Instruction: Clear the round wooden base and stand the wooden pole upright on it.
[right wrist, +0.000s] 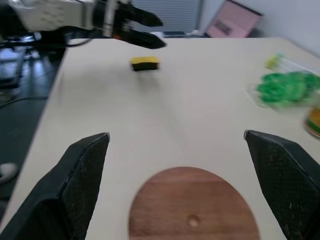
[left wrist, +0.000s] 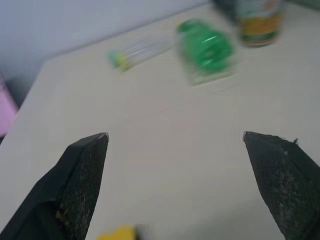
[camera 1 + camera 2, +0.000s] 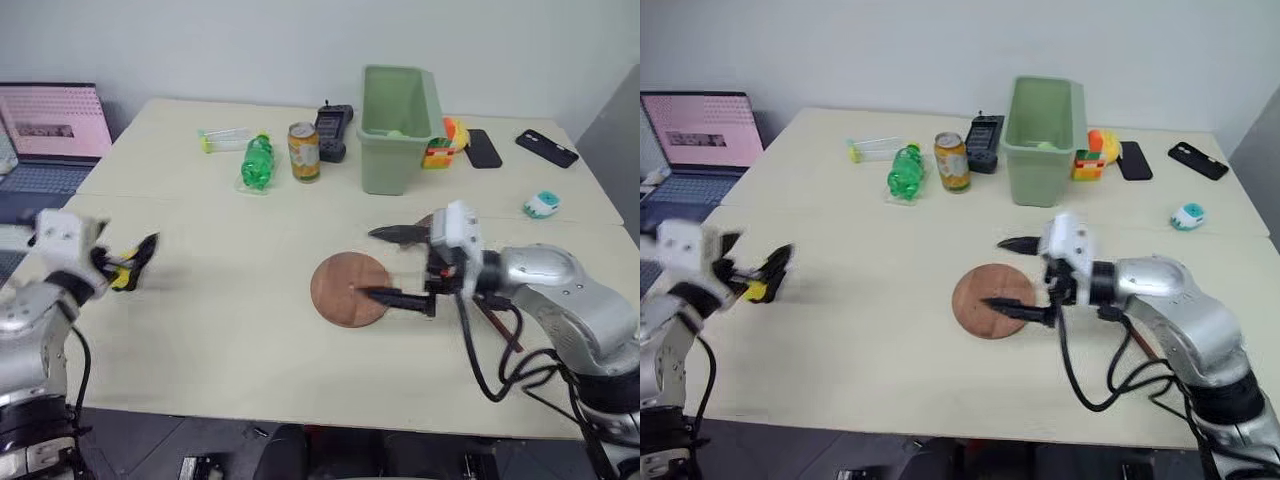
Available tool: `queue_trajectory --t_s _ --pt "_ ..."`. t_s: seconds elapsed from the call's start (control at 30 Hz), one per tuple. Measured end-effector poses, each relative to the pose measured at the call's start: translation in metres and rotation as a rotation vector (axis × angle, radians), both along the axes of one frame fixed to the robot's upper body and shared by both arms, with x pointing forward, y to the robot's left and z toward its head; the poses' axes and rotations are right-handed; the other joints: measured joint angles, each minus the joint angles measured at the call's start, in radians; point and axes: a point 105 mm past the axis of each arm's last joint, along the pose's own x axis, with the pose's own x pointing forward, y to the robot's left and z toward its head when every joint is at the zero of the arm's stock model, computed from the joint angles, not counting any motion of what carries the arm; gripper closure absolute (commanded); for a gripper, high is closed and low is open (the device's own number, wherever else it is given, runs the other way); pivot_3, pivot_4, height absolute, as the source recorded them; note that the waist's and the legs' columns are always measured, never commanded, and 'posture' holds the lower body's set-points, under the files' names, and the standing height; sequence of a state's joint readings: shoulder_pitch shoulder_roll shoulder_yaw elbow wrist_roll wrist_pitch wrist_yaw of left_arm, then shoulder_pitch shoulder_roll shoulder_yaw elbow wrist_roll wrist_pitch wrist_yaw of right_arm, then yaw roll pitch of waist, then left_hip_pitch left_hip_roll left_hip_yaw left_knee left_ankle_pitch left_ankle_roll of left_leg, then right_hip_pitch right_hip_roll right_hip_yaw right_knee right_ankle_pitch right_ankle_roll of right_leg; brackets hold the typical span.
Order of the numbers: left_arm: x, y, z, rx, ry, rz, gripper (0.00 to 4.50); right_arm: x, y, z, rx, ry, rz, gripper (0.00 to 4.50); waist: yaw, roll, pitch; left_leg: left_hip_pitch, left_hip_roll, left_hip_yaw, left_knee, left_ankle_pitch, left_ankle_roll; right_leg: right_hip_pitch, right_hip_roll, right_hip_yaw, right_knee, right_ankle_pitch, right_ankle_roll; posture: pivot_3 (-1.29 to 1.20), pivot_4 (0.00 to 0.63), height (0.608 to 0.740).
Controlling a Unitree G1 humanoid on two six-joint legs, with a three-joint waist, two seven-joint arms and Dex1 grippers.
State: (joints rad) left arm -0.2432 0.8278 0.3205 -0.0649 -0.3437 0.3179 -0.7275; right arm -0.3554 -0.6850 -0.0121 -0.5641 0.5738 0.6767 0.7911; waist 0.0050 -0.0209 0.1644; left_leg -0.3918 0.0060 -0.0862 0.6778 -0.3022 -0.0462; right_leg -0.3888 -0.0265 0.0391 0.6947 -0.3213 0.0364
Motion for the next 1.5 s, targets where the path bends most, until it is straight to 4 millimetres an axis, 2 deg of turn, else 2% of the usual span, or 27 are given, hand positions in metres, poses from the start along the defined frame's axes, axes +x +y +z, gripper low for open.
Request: queue_trajectory --t_s 0.07,0.1,0.17,0.27,0.37,0.43,0.57,0.77,0.97,1.13,1.17,1.2,1.3,1.4,1.5 --pt "-0.009 -0.045 0.002 0.085 0.061 -0.220 0.01 0.000 -0.017 -0.006 -0.030 0.026 -0.107 0.00 -0.004 0.001 0.000 0.001 -0.001 0.003 0.000 0.000 0.000 0.000 0.000 0.002 0.000 0.000 0.000 0.00 0.150 0.740" --pt "-0.017 -0.068 -0.004 0.117 0.112 -0.341 0.01 0.002 -0.026 -0.009 -0.049 0.044 -0.170 0.00 -0.009 0.003 0.000 0.003 -0.001 0.005 -0.001 0.000 0.000 0.000 0.001 0.002 0.001 0.000 0.000 0.00 0.150 0.740" --pt "-0.026 -0.095 -0.017 0.131 0.199 -0.497 0.01 0.004 -0.039 -0.016 -0.076 0.082 -0.269 0.00 -0.026 0.004 0.000 0.006 0.002 0.008 -0.001 0.000 0.001 0.000 0.005 0.003 0.002 0.000 0.000 0.00 0.150 0.740" --pt "-0.033 -0.119 -0.022 0.169 0.258 -0.658 0.01 0.010 -0.053 -0.024 -0.119 0.133 -0.398 0.00 -0.041 0.004 0.001 0.007 0.003 0.007 -0.002 -0.001 0.001 0.001 0.009 0.002 0.004 0.000 0.000 0.00 0.150 0.740" --pt "-0.040 -0.139 -0.021 0.219 0.260 -0.788 0.01 0.028 -0.067 -0.025 -0.128 0.181 -0.519 0.00 -0.048 0.005 0.001 0.009 0.002 0.009 -0.002 -0.001 0.001 0.001 0.014 0.004 0.004 0.000 -0.001 0.00 0.150 0.740" --pt "-0.043 -0.149 -0.029 0.240 0.272 -0.843 0.01 0.037 -0.071 -0.027 -0.140 0.221 -0.559 0.00 -0.049 0.005 0.001 0.008 0.003 0.008 -0.002 -0.001 0.001 0.001 0.014 0.003 0.003 0.000 -0.001 0.00 0.150 0.740" --pt "-0.041 -0.163 -0.041 0.261 0.251 -0.879 0.01 0.054 -0.067 -0.035 -0.199 0.331 -0.559 0.00 -0.046 0.006 0.002 0.007 0.004 0.008 -0.002 -0.001 0.002 0.000 0.013 0.003 0.003 0.000 -0.001 0.00 0.150 0.740" --pt "-0.040 -0.171 -0.043 0.259 0.216 -0.905 0.01 0.069 -0.055 -0.045 -0.312 0.474 -0.508 0.00 -0.039 0.006 0.002 0.007 0.004 0.008 -0.002 -0.001 0.002 0.000 0.011 0.003 0.002 0.000 -0.001 0.00 0.150 0.740" --pt "-0.046 -0.174 -0.056 0.265 0.233 -0.933 0.01 0.090 -0.060 -0.062 -0.433 0.626 -0.529 0.00 -0.038 0.006 0.002 0.006 0.003 0.008 -0.002 -0.001 0.002 0.000 0.010 0.003 0.002 0.000 -0.001 0.00 0.150 0.740" --pt "-0.047 -0.179 -0.055 0.254 0.206 -0.946 0.01 0.101 -0.060 -0.068 -0.481 0.676 -0.513 0.00 -0.037 0.006 0.002 0.005 0.003 0.008 -0.001 -0.001 0.002 0.000 0.008 0.002 0.002 0.000 -0.001 0.00 0.150 0.740" --pt "-0.048 -0.179 -0.056 0.252 0.206 -0.948 0.00 0.103 -0.060 -0.069 -0.487 0.682 -0.512 0.34 -0.037 0.006 0.002 0.005 0.003 0.008 -0.001 -0.001 0.002 -0.001 0.008 0.002 0.002 0.000 -0.001 0.00 0.150 0.740" --pt "-0.048 -0.180 -0.055 0.247 0.204 -0.950 0.00 0.104 -0.062 -0.070 -0.497 0.690 -0.516 0.44 -0.037 0.006 0.002 0.005 0.003 0.007 -0.001 -0.001 0.002 -0.001 0.008 0.002 0.002 0.000 -0.001 0.00 0.150 0.740" --pt "-0.049 -0.184 -0.054 0.215 0.194 -0.967 0.00 0.108 -0.065 -0.075 -0.510 0.726 -0.520 1.23 -0.037 0.006 0.002 0.005 0.003 0.008 -0.001 -0.001 0.002 -0.001 0.008 0.002 0.002 0.000 -0.001 0.00 0.150 0.740" --pt "-0.050 -0.187 -0.051 0.194 0.187 -0.981 0.00 0.111 -0.067 -0.072 -0.512 0.737 -0.516 2.08 -0.037 0.007 0.002 0.005 0.003 0.007 -0.001 -0.001 0.002 -0.001 0.008 0.002 0.002 0.000 -0.001 0.00 0.150 0.740" --pt "-0.049 -0.189 -0.049 0.186 0.179 -0.988 0.00 0.112 -0.067 -0.072 -0.511 0.746 -0.505 2.71 -0.037 0.007 0.002 0.005 0.003 0.007 -0.001 -0.001 0.002 -0.001 0.008 0.002 0.002 0.000 -0.001 0.00 0.150 0.740"
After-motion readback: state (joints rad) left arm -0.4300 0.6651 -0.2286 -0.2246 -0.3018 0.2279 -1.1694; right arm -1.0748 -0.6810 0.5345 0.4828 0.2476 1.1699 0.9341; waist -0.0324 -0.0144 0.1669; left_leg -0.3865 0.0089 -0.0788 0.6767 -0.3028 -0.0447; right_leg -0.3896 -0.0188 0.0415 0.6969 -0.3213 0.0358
